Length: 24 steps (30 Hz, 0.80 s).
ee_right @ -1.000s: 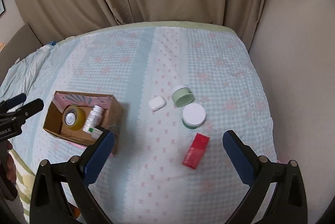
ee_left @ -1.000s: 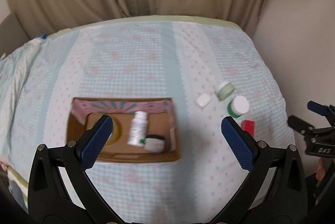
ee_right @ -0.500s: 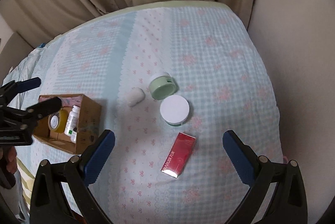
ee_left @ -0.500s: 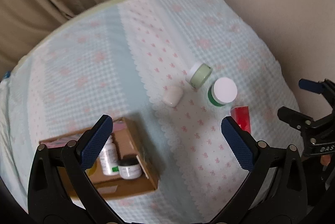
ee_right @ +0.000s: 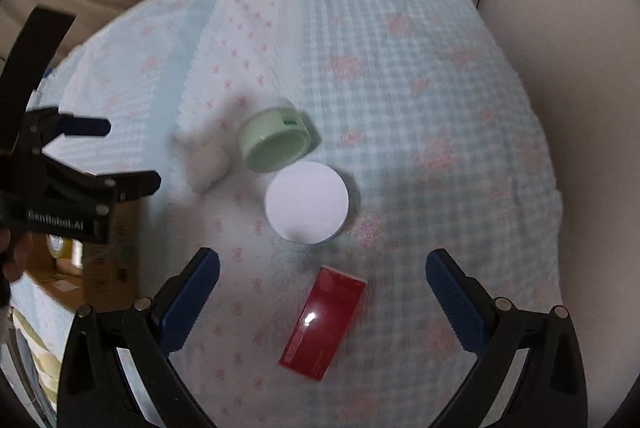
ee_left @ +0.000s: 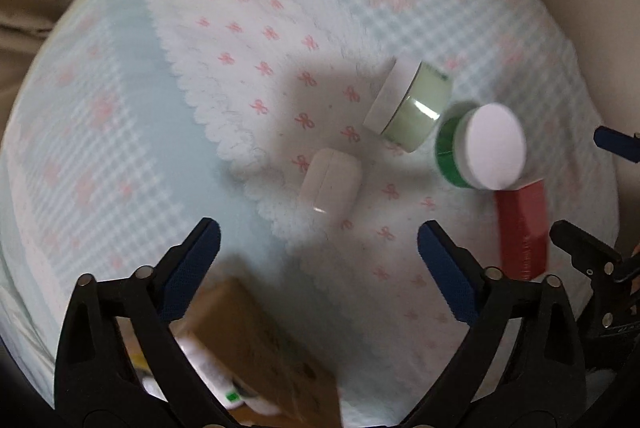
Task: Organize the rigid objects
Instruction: 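Grasp the white earbud case with the left tool while the right tool grasps the white-lidded jar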
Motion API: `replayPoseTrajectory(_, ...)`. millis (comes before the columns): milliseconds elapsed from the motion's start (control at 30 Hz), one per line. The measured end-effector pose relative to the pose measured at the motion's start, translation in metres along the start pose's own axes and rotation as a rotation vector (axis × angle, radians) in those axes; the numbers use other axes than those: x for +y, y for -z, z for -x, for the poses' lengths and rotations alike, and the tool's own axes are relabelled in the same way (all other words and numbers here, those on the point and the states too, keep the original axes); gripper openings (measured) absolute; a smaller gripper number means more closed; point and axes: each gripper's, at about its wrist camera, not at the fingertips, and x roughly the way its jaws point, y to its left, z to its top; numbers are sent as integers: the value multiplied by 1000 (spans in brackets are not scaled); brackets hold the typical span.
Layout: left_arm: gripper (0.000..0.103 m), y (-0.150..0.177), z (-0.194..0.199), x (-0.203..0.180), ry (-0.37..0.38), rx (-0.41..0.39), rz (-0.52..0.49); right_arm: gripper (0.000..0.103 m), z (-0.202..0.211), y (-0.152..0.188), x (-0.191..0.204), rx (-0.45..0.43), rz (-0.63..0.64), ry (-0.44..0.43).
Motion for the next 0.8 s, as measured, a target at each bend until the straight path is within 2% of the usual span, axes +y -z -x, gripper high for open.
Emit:
replayPoseTrajectory(200,88,-17,-57,-2,6,114,-88,103,-51,-5,-1,79,-11,-14)
replayPoseTrajectory(267,86,-19,-68,-1,12,133,-94,103,-64,-8,-1,99,-12,-16)
replayPoseTrajectory(400,72,-20,-83,1,27,157,-90,103,-84,-13,1,117,-8,-21)
replayPoseTrajectory(500,70,-18,-89,-1,21,160,-103,103,-90,-16,3,108,8,-24)
replayPoseTrajectory(600,69,-17,-89,-1,25,155,-97,99,-96,-19,6,113,26,-11)
replayPoseTrajectory(667,63,-19,-90,-4,25,149,-98,95,-101,-20,8,128,33,-10)
replayPoseTrajectory(767,53,-20,-89,-7,22,144,-110,83,-108,-21,13,150,46,-9)
replayPoseTrajectory(800,51,-20,-88,-7,22,138,-111,75,-110,-21,14,153,48,-8)
